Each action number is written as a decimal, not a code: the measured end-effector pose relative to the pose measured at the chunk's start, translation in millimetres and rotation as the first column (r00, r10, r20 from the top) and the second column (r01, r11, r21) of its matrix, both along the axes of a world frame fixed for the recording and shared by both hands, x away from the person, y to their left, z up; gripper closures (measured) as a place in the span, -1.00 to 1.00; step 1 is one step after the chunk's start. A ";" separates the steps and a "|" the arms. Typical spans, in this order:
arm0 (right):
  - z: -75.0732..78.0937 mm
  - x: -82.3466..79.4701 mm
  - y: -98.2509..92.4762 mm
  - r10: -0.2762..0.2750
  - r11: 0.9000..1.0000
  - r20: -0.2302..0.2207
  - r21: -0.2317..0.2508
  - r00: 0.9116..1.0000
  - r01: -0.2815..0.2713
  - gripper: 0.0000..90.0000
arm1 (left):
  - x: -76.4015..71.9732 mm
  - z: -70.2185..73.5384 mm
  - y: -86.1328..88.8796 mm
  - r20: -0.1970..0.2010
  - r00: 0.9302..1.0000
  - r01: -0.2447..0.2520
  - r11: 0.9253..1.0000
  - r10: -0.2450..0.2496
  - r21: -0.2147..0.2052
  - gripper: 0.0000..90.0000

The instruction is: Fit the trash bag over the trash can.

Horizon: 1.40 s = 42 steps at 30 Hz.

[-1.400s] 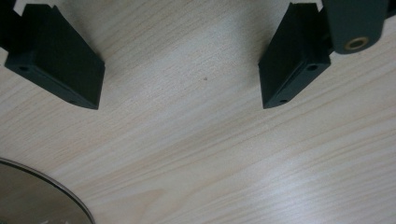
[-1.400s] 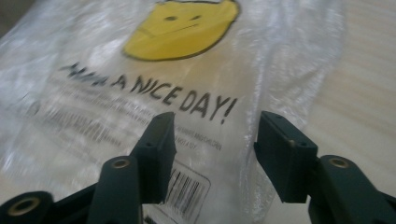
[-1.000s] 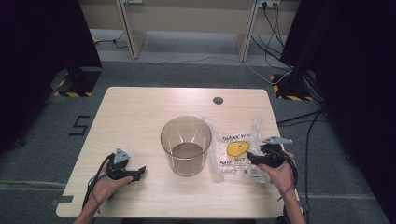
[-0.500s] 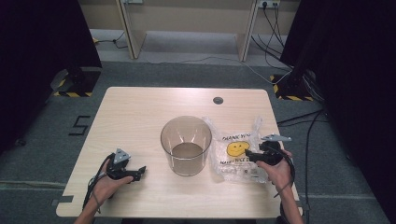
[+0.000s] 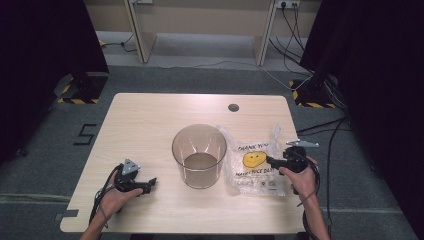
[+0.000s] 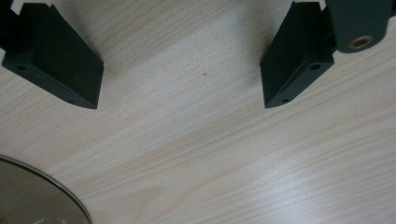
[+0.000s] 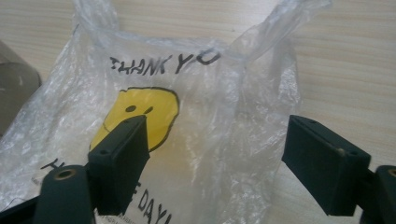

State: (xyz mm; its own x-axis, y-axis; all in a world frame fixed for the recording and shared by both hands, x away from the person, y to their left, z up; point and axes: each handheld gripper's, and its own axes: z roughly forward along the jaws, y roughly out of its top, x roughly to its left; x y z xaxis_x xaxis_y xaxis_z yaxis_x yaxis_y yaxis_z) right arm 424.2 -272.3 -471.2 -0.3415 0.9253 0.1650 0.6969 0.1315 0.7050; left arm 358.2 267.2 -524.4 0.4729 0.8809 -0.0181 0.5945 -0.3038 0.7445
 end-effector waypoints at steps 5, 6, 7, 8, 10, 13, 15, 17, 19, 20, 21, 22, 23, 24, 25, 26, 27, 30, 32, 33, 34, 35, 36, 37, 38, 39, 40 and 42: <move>-1.4 9.0 -5.0 -0.035 0.999 -0.015 0.012 0.999 0.035 -0.56 | -0.1 0.0 -0.1 0.000 1.000 -0.001 1.000 0.001 0.000 -0.73; -2.4 12.4 -4.6 -0.035 0.999 -0.024 0.002 0.999 0.035 -0.58 | -0.1 0.0 -0.1 0.000 1.000 -0.002 1.000 0.002 0.001 -0.73; -3.2 14.2 -4.2 -0.033 0.999 -0.030 -0.004 0.999 0.033 -0.58 | -0.1 0.0 -0.1 0.000 1.000 -0.001 1.000 0.001 0.001 -0.73; -4.0 16.1 -3.8 -0.033 0.999 -0.034 -0.007 0.999 0.033 -0.58 | -0.1 0.0 -0.1 0.000 1.000 -0.001 1.000 0.001 0.002 -0.73; -6.4 19.7 -2.8 -0.036 0.999 -0.047 -0.018 0.998 0.035 -0.58 | -0.2 0.0 -0.2 0.000 1.000 -0.002 1.000 0.002 0.001 -0.73; -11.8 24.9 -1.8 -0.047 0.999 -0.069 -0.029 0.997 0.045 -0.58 | -0.2 0.0 -0.2 0.000 1.000 -0.002 1.000 0.002 0.002 -0.73; -14.1 26.4 -1.3 -0.045 0.998 -0.079 -0.037 0.996 0.042 -0.58 | -0.2 0.0 -0.2 0.000 1.000 -0.002 1.000 0.002 0.001 -0.73; -18.9 28.9 -0.7 -0.040 0.999 -0.093 -0.039 0.995 0.036 -0.58 | -0.1 0.0 -0.1 0.001 1.000 -0.001 1.000 0.001 0.001 -0.73; -23.7 31.4 1.0 -0.026 0.999 -0.110 -0.046 0.994 0.021 -0.58 | -0.1 -0.1 -0.2 0.001 1.000 -0.001 1.000 0.001 0.000 -0.73; -27.5 32.7 3.6 -0.016 0.998 -0.105 -0.064 0.994 0.009 -0.60 | -0.1 0.0 -0.1 0.001 1.000 -0.001 1.000 0.001 0.001 -0.73; -27.5 32.7 3.6 -0.016 0.998 -0.105 -0.064 0.994 0.009 -0.60 | -0.1 -0.1 -0.2 0.001 1.000 -0.002 1.000 0.002 0.000 -0.73; -28.0 33.0 7.4 -0.004 0.994 -0.097 -0.112 0.995 -0.007 -0.58 | -0.1 -0.1 -0.1 0.001 1.000 -0.001 1.000 0.001 0.000 -0.73; -28.2 32.8 8.9 0.005 0.991 -0.093 -0.134 0.996 -0.018 -0.54 | -0.1 0.0 0.0 0.001 1.000 0.000 1.000 0.000 0.000 -0.73; -28.9 31.8 11.1 0.026 0.985 -0.079 -0.167 0.996 -0.039 -0.49 | -0.1 0.0 -0.1 0.000 1.000 -0.001 1.000 0.001 -0.001 -0.73; -30.0 30.0 13.9 0.040 0.978 -0.065 -0.202 0.997 -0.052 -0.45 | -0.1 0.1 0.0 -0.001 1.000 0.000 1.000 0.000 0.002 -0.73; -30.4 28.2 16.2 0.048 0.977 -0.054 -0.203 0.997 -0.058 -0.36 | -0.1 0.1 0.0 -0.001 1.000 0.000 1.000 0.000 0.002 -0.73; -30.4 28.2 16.2 0.048 0.977 -0.054 -0.203 0.997 -0.058 -0.36 | -0.2 0.1 -0.1 0.000 1.000 -0.001 1.000 0.001 0.001 -0.73; -29.0 21.4 23.2 0.111 0.974 -0.032 -0.196 0.993 -0.116 0.18 | -0.3 0.1 -0.1 0.000 1.000 -0.001 1.000 0.001 0.002 -0.72; -29.3 17.9 25.6 0.132 0.973 -0.022 -0.187 0.991 -0.134 0.42 | -0.3 0.1 -0.1 0.000 1.000 -0.001 1.000 0.001 0.002 -0.72; -29.6 16.4 27.0 0.139 0.973 -0.014 -0.186 0.990 -0.139 0.55 | -0.3 0.1 -0.1 0.000 1.000 -0.001 1.000 0.001 0.002 -0.72; -30.3 15.5 28.4 0.151 0.971 -0.005 -0.184 0.989 -0.149 0.67 | -0.3 0.1 -0.1 0.000 1.000 -0.001 1.000 0.001 0.002 -0.72; -30.3 15.5 28.4 0.151 0.971 -0.005 -0.184 0.989 -0.149 0.67 | -0.3 0.1 -0.1 0.000 1.000 -0.001 1.000 0.001 0.002 -0.72; -30.6 14.7 30.9 0.172 0.969 0.003 -0.181 0.985 -0.168 0.83 | -0.3 0.1 0.0 -0.001 1.000 0.000 1.000 0.000 0.001 -0.72; -30.6 14.7 30.9 0.172 0.969 0.003 -0.181 0.985 -0.168 0.83 | -0.3 0.1 0.0 -0.001 1.000 0.000 1.000 0.000 0.001 -0.72; -32.1 14.6 31.9 0.169 0.975 0.009 -0.151 0.986 -0.165 0.90 | -0.3 0.1 0.0 0.000 1.000 0.000 1.000 0.000 0.001 -0.72; -32.3 14.8 32.1 0.171 0.976 0.010 -0.139 0.985 -0.168 0.92 | -0.3 0.1 0.0 0.000 1.000 0.000 1.000 0.000 0.001 -0.72; -32.3 14.8 32.1 0.171 0.976 0.010 -0.139 0.985 -0.168 0.92 | -0.3 0.1 0.0 0.000 1.000 0.000 1.000 0.000 0.001 -0.72; -30.2 15.2 33.0 0.172 0.978 0.028 -0.125 0.985 -0.167 0.94 | -0.3 0.1 0.0 -0.001 1.000 0.000 1.000 0.000 0.001 -0.72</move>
State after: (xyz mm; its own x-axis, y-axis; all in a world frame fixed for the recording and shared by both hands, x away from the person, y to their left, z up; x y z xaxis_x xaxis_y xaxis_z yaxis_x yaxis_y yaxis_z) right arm 439.4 -239.2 -501.4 -0.4993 0.8656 0.0384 0.6295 0.3319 0.7025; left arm 357.9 267.2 -524.3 0.4726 0.8811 -0.0179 0.5952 -0.3041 0.7438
